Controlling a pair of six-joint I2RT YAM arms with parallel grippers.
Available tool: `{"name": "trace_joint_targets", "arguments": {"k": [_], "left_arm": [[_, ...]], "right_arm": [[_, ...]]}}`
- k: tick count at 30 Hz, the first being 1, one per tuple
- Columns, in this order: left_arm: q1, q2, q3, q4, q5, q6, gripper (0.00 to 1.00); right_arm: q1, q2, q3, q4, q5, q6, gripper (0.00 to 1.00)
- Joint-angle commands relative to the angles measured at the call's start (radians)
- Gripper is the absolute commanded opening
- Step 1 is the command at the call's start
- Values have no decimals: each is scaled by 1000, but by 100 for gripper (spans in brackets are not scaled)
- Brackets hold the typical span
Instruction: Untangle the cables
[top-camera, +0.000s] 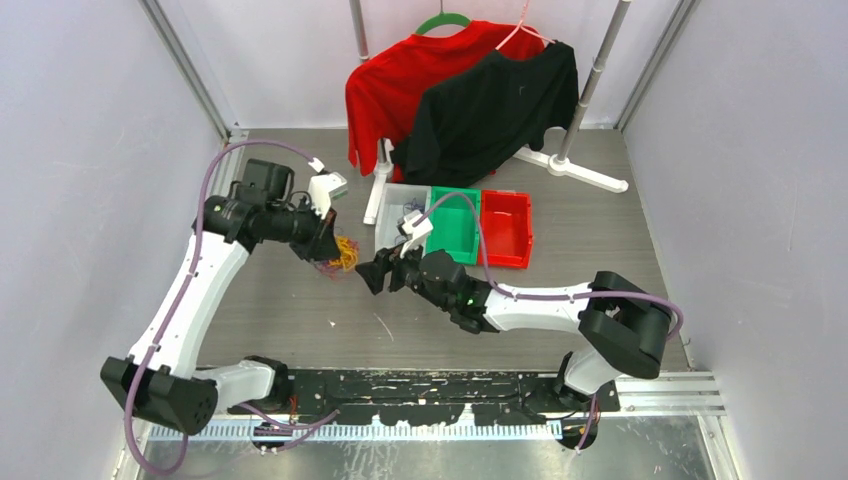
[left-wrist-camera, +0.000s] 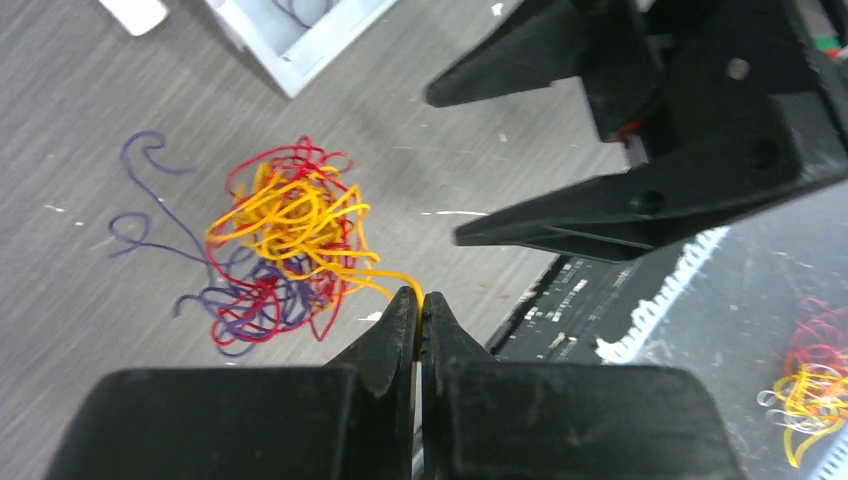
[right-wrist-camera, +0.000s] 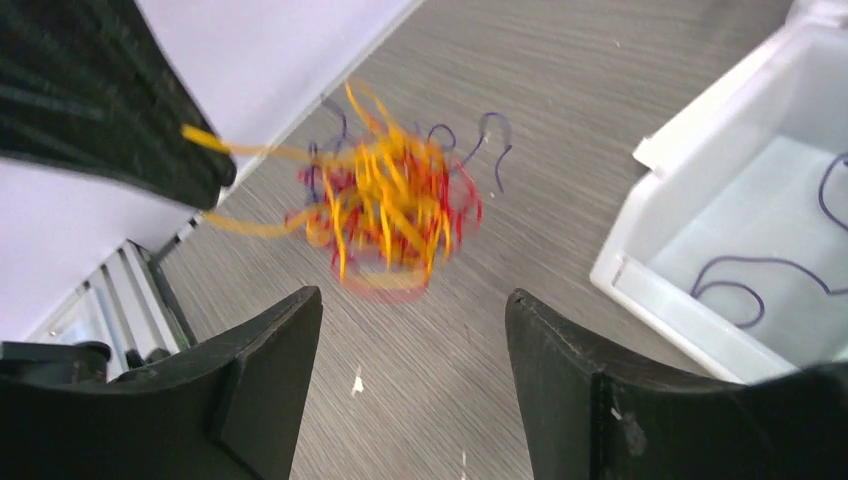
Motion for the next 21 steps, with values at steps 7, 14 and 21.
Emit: {"name": "trace_joint_targets", "arguments": {"k": [7,14,21], "left_arm": [[-7,-74,71,-100,194,-78,0],[-11,-99,116,-101,254,-98,0],[-17,-114,152,-115,279,-106,0]], "right_arm": [[34,-29,96,74,-56,-29,73],[66,-51,75,57,-133,-10,73],[69,-84,69,24,-72,-18,73]]}}
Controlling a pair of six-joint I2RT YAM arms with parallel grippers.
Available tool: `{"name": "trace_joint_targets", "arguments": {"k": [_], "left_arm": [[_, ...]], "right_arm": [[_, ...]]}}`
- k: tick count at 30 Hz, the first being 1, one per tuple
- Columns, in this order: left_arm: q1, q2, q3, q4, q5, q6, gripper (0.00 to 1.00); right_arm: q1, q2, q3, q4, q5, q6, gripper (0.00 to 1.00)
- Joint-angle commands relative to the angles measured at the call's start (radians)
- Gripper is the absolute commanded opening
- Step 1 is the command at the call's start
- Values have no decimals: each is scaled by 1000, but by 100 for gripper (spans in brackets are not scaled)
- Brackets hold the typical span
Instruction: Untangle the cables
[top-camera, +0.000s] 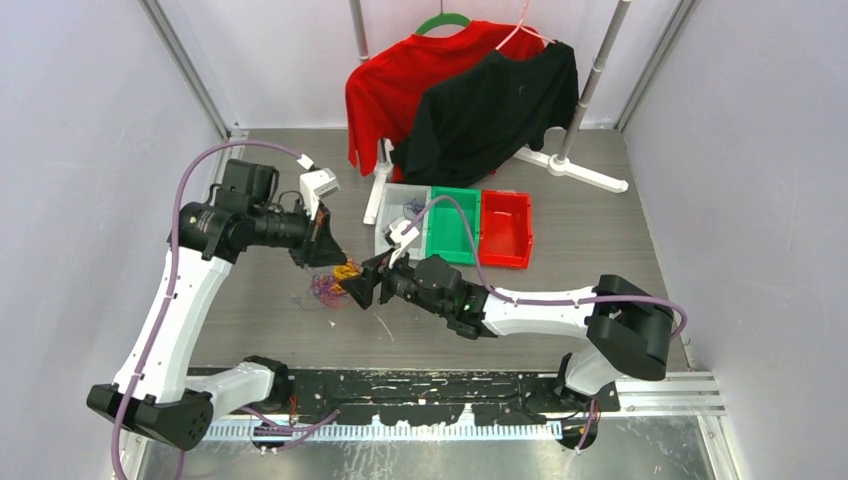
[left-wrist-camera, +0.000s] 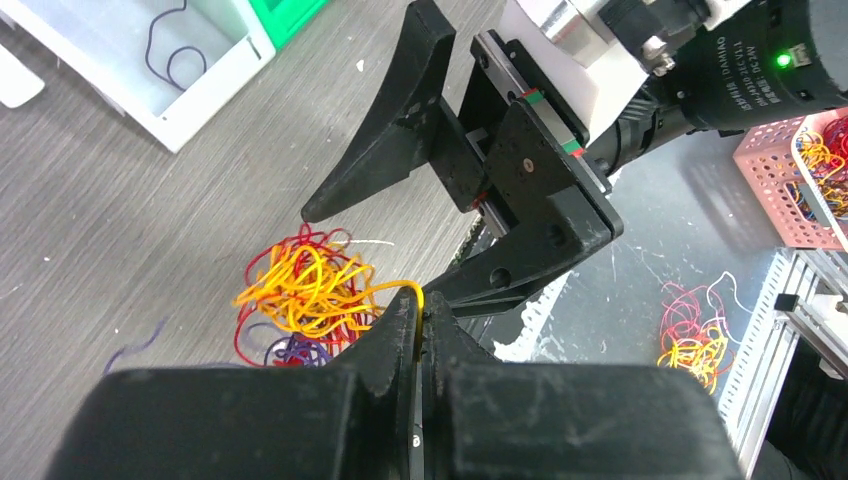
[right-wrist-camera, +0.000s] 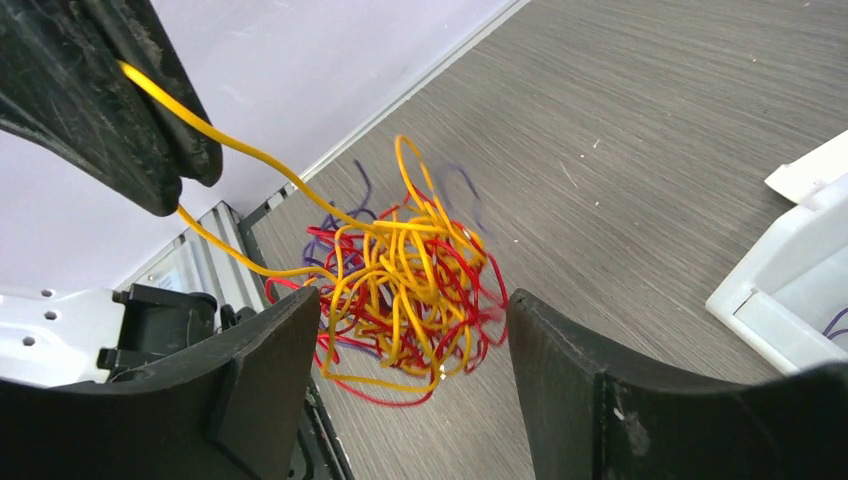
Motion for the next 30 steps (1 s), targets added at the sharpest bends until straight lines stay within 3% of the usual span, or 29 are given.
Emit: {"name": "trace_joint_targets", "arguments": {"k": [1,11,18,30], "left_arm": [[-6,-26,60,-15,52,-12,0],[-15,-15,90,-11,57,-31,0],[-39,-15,99,-1,54,-50,0],[-78,-4,145,-11,89,-97,0]], "right_arm": [[4,-84,9,17,52,-10,73],[6,-167,9,-9,69,-26,73],[7,-146,48,-15,46,-19,73],[21,-46,128,39,159,-72,72]]}}
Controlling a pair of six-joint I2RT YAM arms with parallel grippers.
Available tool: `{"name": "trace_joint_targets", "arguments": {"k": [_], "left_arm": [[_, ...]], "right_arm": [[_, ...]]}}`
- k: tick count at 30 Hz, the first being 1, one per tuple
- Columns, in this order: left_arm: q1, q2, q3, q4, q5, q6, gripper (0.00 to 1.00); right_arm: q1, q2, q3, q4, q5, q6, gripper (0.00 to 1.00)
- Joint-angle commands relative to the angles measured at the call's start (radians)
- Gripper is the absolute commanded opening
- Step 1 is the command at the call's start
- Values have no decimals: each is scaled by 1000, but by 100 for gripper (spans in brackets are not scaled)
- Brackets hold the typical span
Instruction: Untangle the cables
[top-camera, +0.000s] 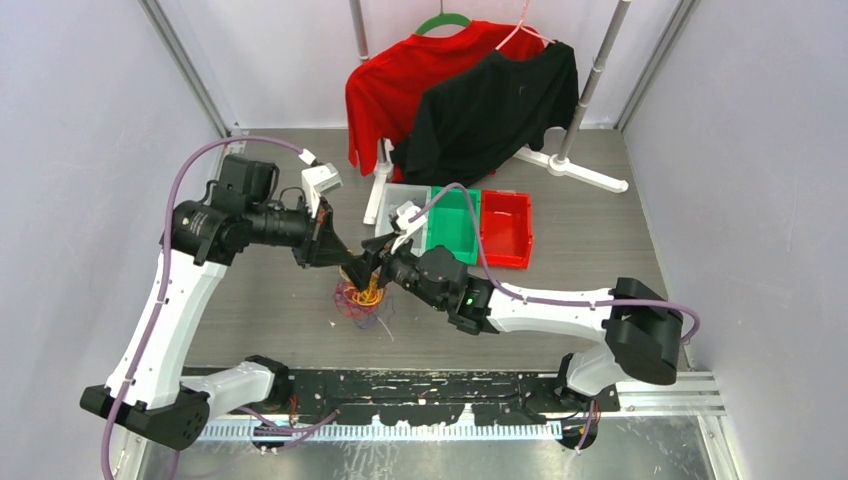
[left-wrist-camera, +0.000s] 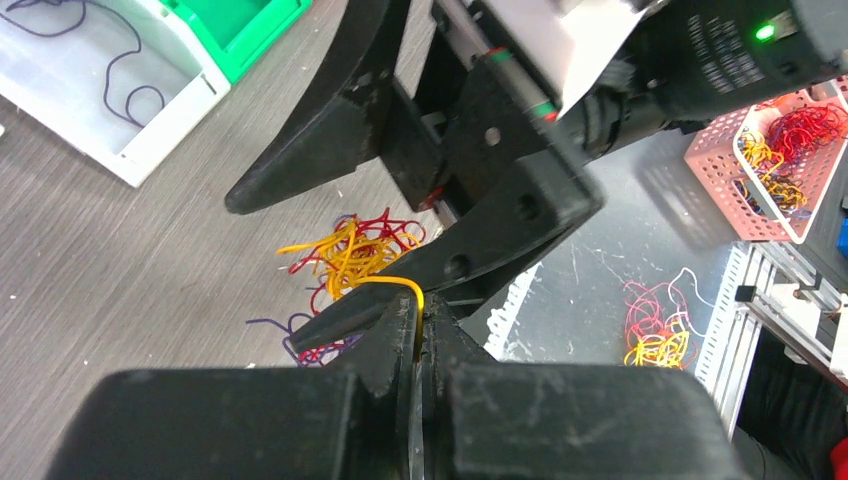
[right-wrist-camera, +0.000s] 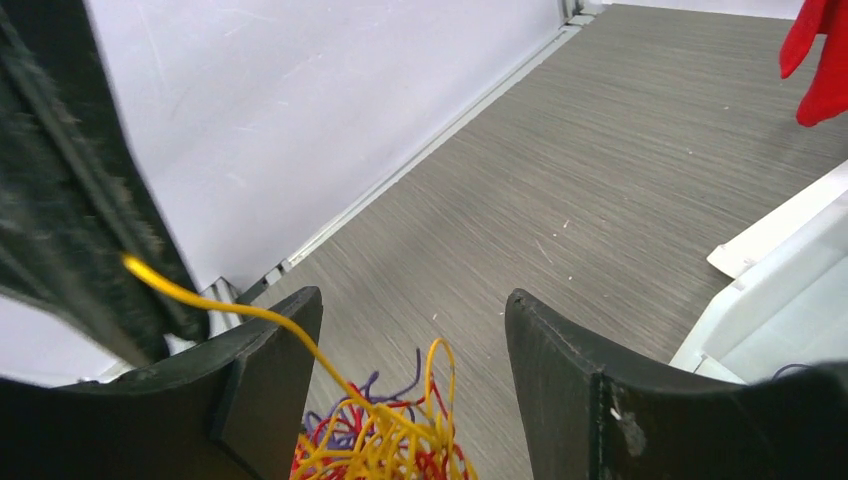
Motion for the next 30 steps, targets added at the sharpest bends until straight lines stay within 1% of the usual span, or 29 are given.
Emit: {"name": "trace_joint_targets", "arguments": {"k": [1,9,11,18,23,30], "left_arm": [[-14,0,63,4,65,-35,0],[-36,17,136,23,100,-104,0],[-48,33,173,25,105,-126,0],[-62,57,281,36,143,-159,0],[-62,94,407,28,85,-161,0],[-62,138,647,1,-27,-133,0]], "right_arm": [[12,31,61,79,71,-52,72],[13,119,51,91,75,-50,73],[13,150,30,106,120,-43,73],[12,213,-37,156,156,-37,73],[12,219,-90,178,178,-32,73],[12,250,-204,256,224,-12,73]]}}
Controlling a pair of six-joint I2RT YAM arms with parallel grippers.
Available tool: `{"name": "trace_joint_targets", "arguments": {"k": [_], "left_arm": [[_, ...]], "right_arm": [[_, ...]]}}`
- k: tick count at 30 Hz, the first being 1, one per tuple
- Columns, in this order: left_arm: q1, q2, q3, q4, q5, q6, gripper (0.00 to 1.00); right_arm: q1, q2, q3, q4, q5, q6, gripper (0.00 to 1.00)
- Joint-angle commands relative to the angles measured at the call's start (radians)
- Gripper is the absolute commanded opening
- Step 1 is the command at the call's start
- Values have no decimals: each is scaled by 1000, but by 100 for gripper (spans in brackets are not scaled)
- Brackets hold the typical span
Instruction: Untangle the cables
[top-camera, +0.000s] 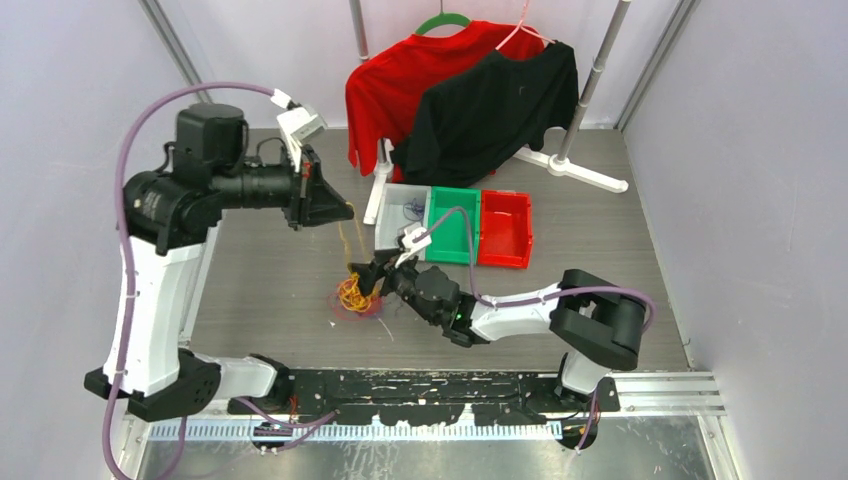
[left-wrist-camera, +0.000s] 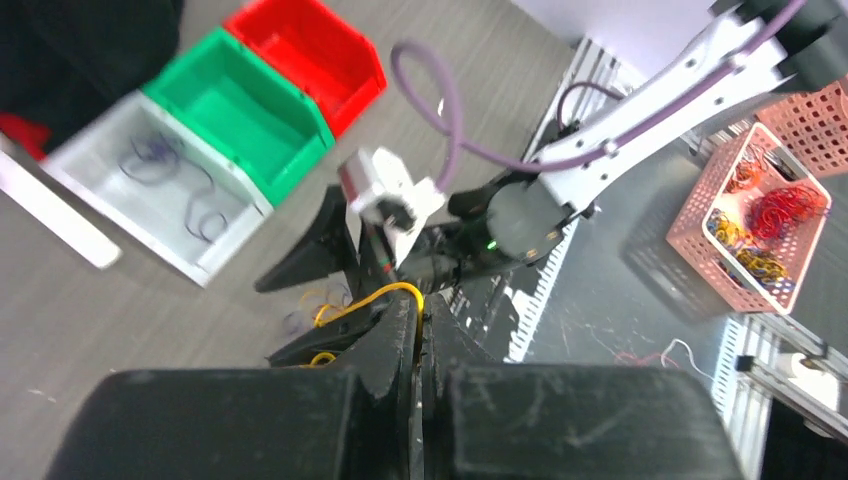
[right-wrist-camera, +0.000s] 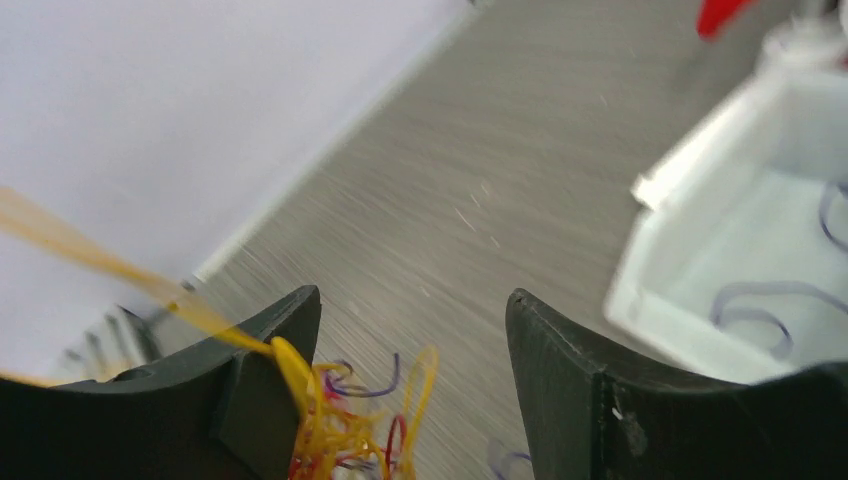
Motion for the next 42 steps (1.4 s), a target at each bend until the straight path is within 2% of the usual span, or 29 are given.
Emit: {"name": "trace_joint_targets", "arguments": {"k": [1,11,18,21,25,32,39,42], "left_arm": [[-7,-31,175,87,5,2,0],[-7,-32,215,134,-98,50,0],[-7,-31,301,191,-202,96,0],[-7,-45,326,286,-307,114,0],[-7,-97,297,504,-464,131,0],[-7,-125,273,745,-655,115,0],[-7,-156,236,955,-746,121,0],[-7,-135,287,904,-710,125,0]], "right_arm": [[3,68,-111,-64,52,-3,73],[2,64,-148,-55,70,19,73],[3,78,-146,-63,61,34,72],[3,89,-149,-62,50,43,72],[3,96,-157,-55,45,54,72],[3,106,-155,-57,38,64,72],[2,121,-163,-58,27,79,70],[3,119,-168,-60,25,84,68]]}}
